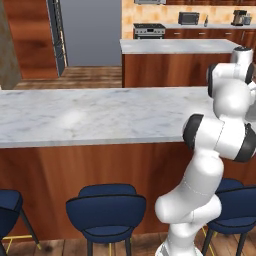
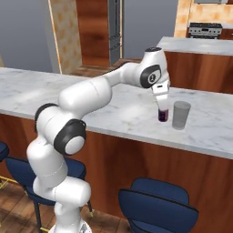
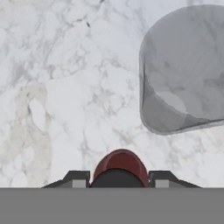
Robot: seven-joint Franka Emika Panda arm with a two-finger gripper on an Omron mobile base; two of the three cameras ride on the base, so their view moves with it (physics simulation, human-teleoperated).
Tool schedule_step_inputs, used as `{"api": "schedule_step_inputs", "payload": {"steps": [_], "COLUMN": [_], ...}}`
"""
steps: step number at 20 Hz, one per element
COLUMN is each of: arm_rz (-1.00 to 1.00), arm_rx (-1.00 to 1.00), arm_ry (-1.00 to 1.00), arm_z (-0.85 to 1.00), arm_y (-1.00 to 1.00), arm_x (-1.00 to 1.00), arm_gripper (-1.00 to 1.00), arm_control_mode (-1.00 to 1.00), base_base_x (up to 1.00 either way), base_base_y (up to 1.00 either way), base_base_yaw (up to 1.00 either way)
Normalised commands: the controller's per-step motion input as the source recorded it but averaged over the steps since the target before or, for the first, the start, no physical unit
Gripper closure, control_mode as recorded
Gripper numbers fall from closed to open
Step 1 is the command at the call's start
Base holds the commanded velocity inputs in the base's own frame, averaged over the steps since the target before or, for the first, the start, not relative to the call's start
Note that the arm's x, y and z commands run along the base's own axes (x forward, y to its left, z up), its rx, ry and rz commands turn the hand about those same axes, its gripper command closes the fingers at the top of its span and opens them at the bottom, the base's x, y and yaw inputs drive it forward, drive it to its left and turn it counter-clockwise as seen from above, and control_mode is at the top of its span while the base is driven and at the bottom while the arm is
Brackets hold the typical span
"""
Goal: There is a wine glass and glass cup on the dining counter. Place the wine bottle next to the wine glass and the juice bottle next to the glass cup.
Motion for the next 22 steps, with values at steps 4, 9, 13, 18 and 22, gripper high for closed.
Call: {"api": "schedule_step_inputs", "payload": {"steps": [4,9,13,18,22], "arm_rz": [0.0,0.0,0.0,0.0,0.0], "arm_rx": [0.0,0.0,0.0,0.0,0.0], "arm_ry": [0.0,-0.01,0.0,0.0,0.0], "arm_z": [-0.14,-0.19,-0.37,-0.45,-0.45], "arm_y": [-0.3,-0.18,0.0,0.12,0.13], "arm_x": [-0.1,-0.11,-0.08,-0.08,-0.01], "arm_gripper": [1.0,1.0,1.0,1.0,1.0], "arm_control_mode": [-1.0,-1.0,-1.0,-1.0,-1.0], "base_base_x": [0.0,0.0,0.0,0.0,0.0], "base_base_y": [0.0,0.0,0.0,0.0,0.0], "base_base_yaw": [0.0,0.0,0.0,0.0,0.0]}}
